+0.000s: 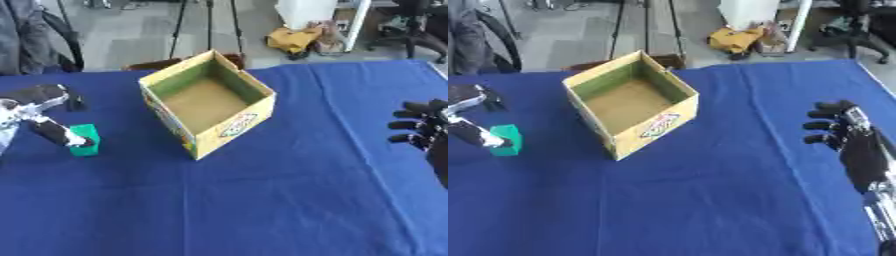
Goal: Pick up objects on the table and place them in the box.
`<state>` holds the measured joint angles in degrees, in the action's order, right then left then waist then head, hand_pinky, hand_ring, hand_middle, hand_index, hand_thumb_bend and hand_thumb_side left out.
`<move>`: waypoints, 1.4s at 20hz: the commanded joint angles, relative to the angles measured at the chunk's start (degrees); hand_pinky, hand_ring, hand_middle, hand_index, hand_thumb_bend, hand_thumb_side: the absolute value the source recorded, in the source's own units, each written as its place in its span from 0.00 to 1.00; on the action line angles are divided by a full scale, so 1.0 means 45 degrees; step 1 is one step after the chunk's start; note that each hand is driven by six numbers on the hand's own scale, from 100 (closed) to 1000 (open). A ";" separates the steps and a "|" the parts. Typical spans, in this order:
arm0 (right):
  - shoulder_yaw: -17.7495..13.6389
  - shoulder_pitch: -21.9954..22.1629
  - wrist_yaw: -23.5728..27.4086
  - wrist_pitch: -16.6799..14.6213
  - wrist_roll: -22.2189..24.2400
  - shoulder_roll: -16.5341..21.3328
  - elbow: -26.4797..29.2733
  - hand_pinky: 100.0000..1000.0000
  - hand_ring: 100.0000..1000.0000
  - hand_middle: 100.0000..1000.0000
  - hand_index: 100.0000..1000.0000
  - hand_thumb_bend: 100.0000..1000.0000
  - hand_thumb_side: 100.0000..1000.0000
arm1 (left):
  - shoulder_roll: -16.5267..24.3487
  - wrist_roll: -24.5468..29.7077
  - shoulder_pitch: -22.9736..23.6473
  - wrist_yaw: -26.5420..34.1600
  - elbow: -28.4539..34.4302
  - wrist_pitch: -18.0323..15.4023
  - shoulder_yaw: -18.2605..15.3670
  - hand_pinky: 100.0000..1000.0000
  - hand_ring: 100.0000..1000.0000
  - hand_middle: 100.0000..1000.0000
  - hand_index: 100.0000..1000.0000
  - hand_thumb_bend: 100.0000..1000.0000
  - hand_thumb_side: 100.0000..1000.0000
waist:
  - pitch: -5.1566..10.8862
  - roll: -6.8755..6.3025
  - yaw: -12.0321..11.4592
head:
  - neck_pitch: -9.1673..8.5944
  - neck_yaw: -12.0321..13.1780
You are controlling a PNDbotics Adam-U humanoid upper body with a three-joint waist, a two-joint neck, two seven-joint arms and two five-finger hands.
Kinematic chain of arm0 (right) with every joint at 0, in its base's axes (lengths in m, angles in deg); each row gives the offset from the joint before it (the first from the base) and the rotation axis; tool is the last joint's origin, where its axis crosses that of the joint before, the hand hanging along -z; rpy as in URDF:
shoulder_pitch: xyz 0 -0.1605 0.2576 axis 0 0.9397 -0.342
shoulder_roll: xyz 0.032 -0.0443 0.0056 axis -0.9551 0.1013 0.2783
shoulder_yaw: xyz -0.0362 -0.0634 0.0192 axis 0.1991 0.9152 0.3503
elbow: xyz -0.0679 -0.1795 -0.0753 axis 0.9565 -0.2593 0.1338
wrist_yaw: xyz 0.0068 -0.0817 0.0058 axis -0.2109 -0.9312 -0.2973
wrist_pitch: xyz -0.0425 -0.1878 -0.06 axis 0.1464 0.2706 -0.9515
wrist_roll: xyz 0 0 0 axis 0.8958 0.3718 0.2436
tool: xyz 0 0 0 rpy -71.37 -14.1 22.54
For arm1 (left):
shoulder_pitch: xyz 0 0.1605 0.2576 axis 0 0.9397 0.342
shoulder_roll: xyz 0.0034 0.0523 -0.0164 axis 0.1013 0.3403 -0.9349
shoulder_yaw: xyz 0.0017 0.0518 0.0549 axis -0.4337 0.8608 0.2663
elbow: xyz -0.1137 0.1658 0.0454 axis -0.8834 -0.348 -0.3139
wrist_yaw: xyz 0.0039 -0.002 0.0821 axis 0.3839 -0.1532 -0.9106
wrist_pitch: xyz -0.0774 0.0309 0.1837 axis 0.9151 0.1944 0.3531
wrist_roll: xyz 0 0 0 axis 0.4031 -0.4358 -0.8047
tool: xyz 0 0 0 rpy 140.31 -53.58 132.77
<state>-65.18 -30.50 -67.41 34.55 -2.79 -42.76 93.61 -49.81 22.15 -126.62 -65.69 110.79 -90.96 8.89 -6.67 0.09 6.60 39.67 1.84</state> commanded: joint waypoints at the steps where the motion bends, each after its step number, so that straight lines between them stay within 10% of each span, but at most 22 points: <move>1: -0.0074 -0.0144 -0.0073 -0.0027 0.0041 0.0228 0.0115 0.56 0.67 0.66 0.79 0.00 0.89 | 0.0204 0.0026 -0.0306 -0.0061 -0.0120 -0.0103 -0.0131 0.65 0.64 0.58 0.73 0.49 0.25 | 0.0166 -0.0006 0.0008 | -0.0148 -0.0039; 19: -0.0076 -0.0165 -0.0083 -0.0024 0.0072 0.0183 0.0094 0.56 0.67 0.66 0.79 0.00 0.89 | -0.0207 -0.0121 -0.0193 -0.0329 -0.0727 -0.0291 -0.0041 0.61 0.55 0.51 0.69 0.40 0.16 | 0.0126 0.0012 0.0037 | -0.0164 -0.0041; 28: -0.0086 -0.0178 -0.0084 -0.0031 0.0079 0.0189 0.0080 0.56 0.67 0.66 0.79 0.00 0.89 | -0.0181 -0.0381 -0.0197 -0.0109 -0.0592 -0.0256 -0.0141 0.43 0.33 0.27 0.49 0.22 0.01 | 0.0135 0.0015 0.0053 | -0.0195 -0.0051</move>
<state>-65.17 -30.53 -67.41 34.53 -2.56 -42.79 93.38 -51.91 20.62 -126.59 -66.57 107.02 -92.04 8.86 -6.73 0.13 6.73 39.51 1.82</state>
